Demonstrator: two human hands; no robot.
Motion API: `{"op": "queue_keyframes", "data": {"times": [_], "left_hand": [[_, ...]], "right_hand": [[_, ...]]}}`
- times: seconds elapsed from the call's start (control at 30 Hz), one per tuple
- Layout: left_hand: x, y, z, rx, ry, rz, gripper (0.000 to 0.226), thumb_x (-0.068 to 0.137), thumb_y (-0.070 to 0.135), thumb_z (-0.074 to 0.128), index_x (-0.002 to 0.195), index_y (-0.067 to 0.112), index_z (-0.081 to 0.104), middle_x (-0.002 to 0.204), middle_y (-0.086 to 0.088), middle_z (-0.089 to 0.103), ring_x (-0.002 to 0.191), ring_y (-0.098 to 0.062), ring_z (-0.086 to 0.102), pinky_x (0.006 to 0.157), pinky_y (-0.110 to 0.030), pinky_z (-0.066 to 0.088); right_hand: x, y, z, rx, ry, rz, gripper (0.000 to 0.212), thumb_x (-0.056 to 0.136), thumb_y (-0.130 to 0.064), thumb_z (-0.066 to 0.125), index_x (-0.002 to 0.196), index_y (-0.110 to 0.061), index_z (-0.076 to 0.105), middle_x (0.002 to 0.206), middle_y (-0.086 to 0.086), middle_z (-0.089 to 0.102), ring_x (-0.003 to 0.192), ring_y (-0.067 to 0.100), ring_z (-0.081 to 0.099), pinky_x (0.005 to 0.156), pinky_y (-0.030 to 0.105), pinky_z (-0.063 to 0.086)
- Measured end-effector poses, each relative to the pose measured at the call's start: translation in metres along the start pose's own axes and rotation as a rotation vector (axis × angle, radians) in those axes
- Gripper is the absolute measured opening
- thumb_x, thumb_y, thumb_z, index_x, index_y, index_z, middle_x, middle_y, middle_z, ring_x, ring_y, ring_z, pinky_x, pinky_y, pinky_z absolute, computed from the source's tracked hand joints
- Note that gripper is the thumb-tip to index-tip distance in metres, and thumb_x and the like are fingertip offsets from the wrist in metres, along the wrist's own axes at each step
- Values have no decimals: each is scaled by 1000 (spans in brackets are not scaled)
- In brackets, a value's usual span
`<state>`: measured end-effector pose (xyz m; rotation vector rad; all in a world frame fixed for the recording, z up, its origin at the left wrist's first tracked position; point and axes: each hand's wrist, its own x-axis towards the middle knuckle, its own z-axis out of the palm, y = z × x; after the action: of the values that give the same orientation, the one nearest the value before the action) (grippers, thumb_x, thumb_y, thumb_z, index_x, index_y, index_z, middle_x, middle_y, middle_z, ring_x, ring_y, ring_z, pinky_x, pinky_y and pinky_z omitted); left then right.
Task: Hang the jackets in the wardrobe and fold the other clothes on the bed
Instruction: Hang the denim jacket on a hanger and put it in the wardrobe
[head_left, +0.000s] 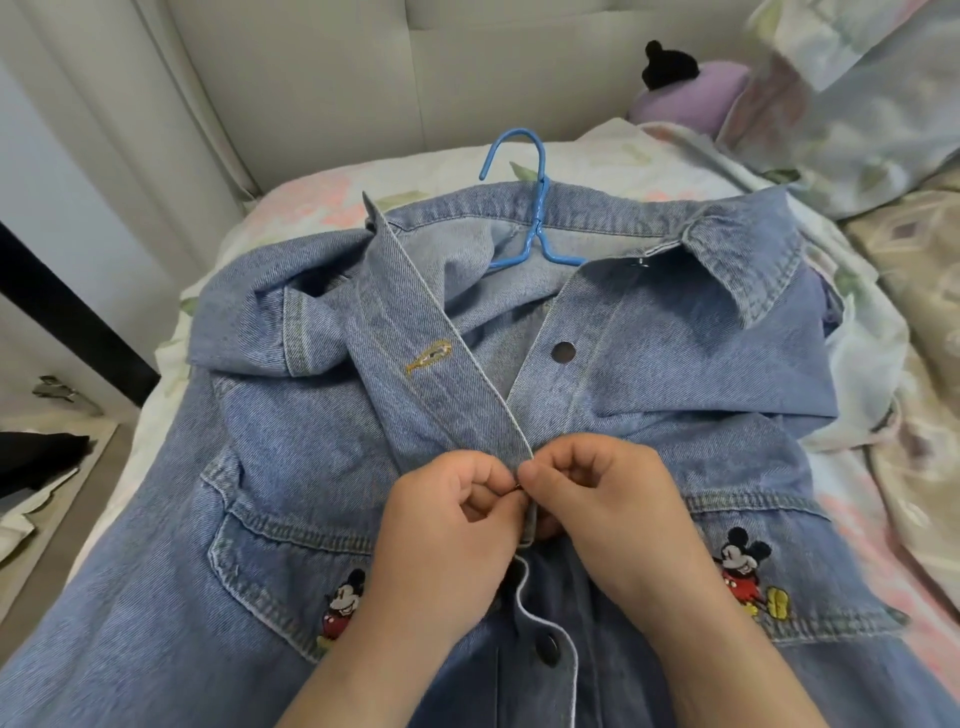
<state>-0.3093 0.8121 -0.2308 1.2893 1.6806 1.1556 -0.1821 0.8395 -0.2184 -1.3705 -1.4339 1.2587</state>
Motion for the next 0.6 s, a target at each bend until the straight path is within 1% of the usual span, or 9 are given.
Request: {"op": "queue_keyframes", "data": {"times": [0.1, 0.17, 0.23, 0.3, 0.4, 0.47, 0.5, 0.53, 0.6], "left_hand": [[0, -3, 1, 29, 15, 3, 26, 79, 3, 73, 64, 23, 66, 54, 4, 63, 47, 0, 51, 48, -12, 38], [3, -3, 0, 4, -8, -54, 28, 82, 2, 70, 64, 23, 65, 52, 3, 59, 47, -4, 47, 49, -18, 38], [5, 0, -1, -96, -43, -162, 31, 85, 1, 67, 62, 23, 66, 52, 1, 58, 48, -10, 48, 48, -25, 39], [7, 4, -1, -204, -68, -282, 38, 85, 0, 64, 57, 24, 67, 50, 1, 57, 45, -10, 47, 41, -20, 36], [12, 11, -2, -242, -68, -401, 43, 84, 0, 61, 49, 24, 67, 44, 3, 53, 35, -5, 40, 34, -14, 26], [17, 13, -4, -293, -75, -494, 42, 84, -2, 57, 48, 18, 65, 43, 2, 50, 32, -5, 35, 33, -13, 22], [18, 14, -5, -327, -88, -538, 40, 84, -3, 55, 50, 14, 63, 42, 1, 49, 30, -5, 32, 32, -12, 21], [20, 15, -6, -356, -108, -576, 37, 85, -3, 54, 53, 14, 60, 42, 1, 47, 30, -5, 30, 32, -12, 19], [22, 17, -8, -383, -150, -642, 31, 88, -1, 53, 59, 12, 56, 43, 2, 44, 31, -5, 25, 31, -13, 17]], "right_hand": [[1, 4, 1, 23, 11, 32, 23, 88, -4, 68, 68, -15, 62, 52, 1, 62, 48, 11, 60, 51, 23, 50], [2, 7, 2, 73, 8, 52, 25, 89, 3, 64, 73, -16, 57, 48, -3, 56, 45, 10, 56, 49, 24, 48], [3, 11, 4, 40, 8, 22, 29, 87, 6, 64, 73, -19, 58, 53, -5, 56, 49, 9, 55, 53, 27, 47], [3, 13, 5, -21, 9, -23, 30, 84, 4, 64, 74, -23, 60, 60, -8, 59, 57, 8, 54, 57, 26, 48], [1, 12, 6, -21, -31, -40, 26, 77, -3, 65, 80, -29, 62, 62, -9, 60, 58, 6, 53, 58, 23, 47], [1, 10, 4, 34, -66, -20, 14, 72, -15, 70, 79, -26, 64, 64, -5, 62, 60, 9, 55, 59, 26, 49], [1, 10, 4, 44, -77, -21, 14, 71, -16, 74, 78, -23, 65, 65, -4, 63, 61, 10, 56, 60, 25, 51], [1, 10, 3, 40, -82, -24, 16, 73, -11, 77, 76, -21, 65, 65, -4, 63, 61, 10, 56, 60, 24, 51], [1, 11, 3, 4, -77, -29, 25, 77, 2, 74, 75, -20, 64, 64, -7, 61, 61, 7, 55, 60, 20, 49]]}}
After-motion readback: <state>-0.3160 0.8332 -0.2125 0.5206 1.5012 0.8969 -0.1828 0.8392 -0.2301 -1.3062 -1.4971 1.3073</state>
